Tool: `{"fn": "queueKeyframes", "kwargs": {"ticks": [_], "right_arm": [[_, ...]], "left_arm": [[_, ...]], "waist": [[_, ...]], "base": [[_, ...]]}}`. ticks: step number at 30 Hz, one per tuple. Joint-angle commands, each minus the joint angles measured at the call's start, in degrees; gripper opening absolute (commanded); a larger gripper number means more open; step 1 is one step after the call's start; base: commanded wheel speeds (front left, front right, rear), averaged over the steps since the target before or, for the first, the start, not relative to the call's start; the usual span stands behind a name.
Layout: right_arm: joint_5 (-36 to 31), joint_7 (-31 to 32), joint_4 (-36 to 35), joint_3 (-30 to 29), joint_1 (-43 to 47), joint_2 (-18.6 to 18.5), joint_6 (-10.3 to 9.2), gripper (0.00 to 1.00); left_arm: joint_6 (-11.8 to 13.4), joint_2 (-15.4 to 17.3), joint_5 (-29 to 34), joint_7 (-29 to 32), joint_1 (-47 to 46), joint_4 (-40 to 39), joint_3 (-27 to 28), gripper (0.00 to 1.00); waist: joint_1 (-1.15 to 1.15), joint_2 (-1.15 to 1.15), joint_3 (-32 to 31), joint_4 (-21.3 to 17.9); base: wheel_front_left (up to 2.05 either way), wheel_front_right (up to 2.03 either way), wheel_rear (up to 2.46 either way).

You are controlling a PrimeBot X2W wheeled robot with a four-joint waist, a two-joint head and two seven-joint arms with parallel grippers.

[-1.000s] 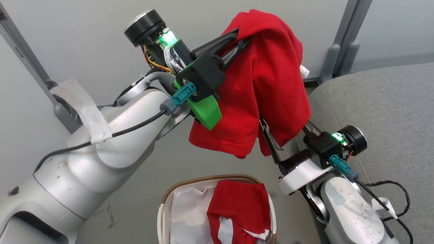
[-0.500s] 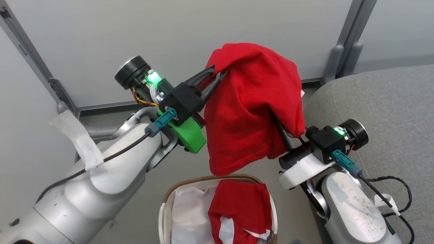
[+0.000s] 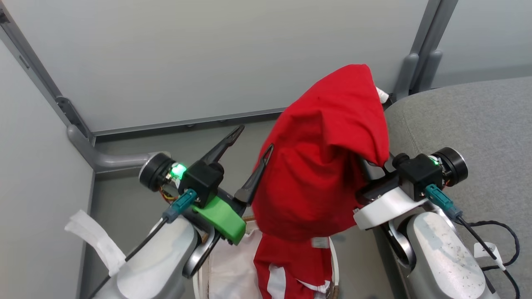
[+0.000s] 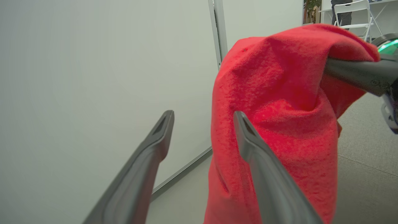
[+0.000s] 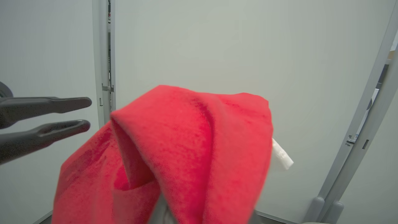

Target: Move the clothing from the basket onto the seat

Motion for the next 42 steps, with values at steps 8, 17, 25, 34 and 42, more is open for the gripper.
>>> {"fn": "queueKeyframes", "kwargs": {"ticks": [8,17,25,34,42], "right_arm": [[-0.6,-0.3,-0.7,-2.6,2.5,-0.2,-0.06,0.0],[-1.1,-0.3,-0.5,-4.2,3.9,-0.2,-0.06,0.0],[-1.3,-0.3,-1.0,-5.9,2.9,-0.2,-0.06,0.0],[-3.4,-0.3,-1.2,-7.3,2.2,-0.2,-0.06,0.0],[-3.6,-0.3,-1.3,-9.4,1.8,-0.2,-0.07,0.0]], "left_arm": [[-2.0,-3.5,1.8,-0.1,11.6,2.1,6.9,1.0],[-3.8,-7.0,5.8,-0.1,17.7,2.7,12.9,1.0],[-4.5,-8.7,8.3,-0.1,18.7,2.0,15.5,1.0],[-4.5,-9.5,9.5,-0.1,16.7,0.6,15.4,1.0],[-4.5,-8.5,10.0,-0.1,14.5,0.5,13.8,1.0]], "waist": [[0.0,0.0,0.3,-0.2],[0.0,0.0,1.3,-0.7],[0.0,0.0,4.0,-4.7],[0.0,0.0,7.4,-14.3],[0.0,0.0,10.3,-19.6]], "base": [[0.0,0.0,0.0],[0.0,0.0,0.0],[0.0,0.0,0.0],[0.0,0.0,0.0],[0.0,0.0,0.0]]}}
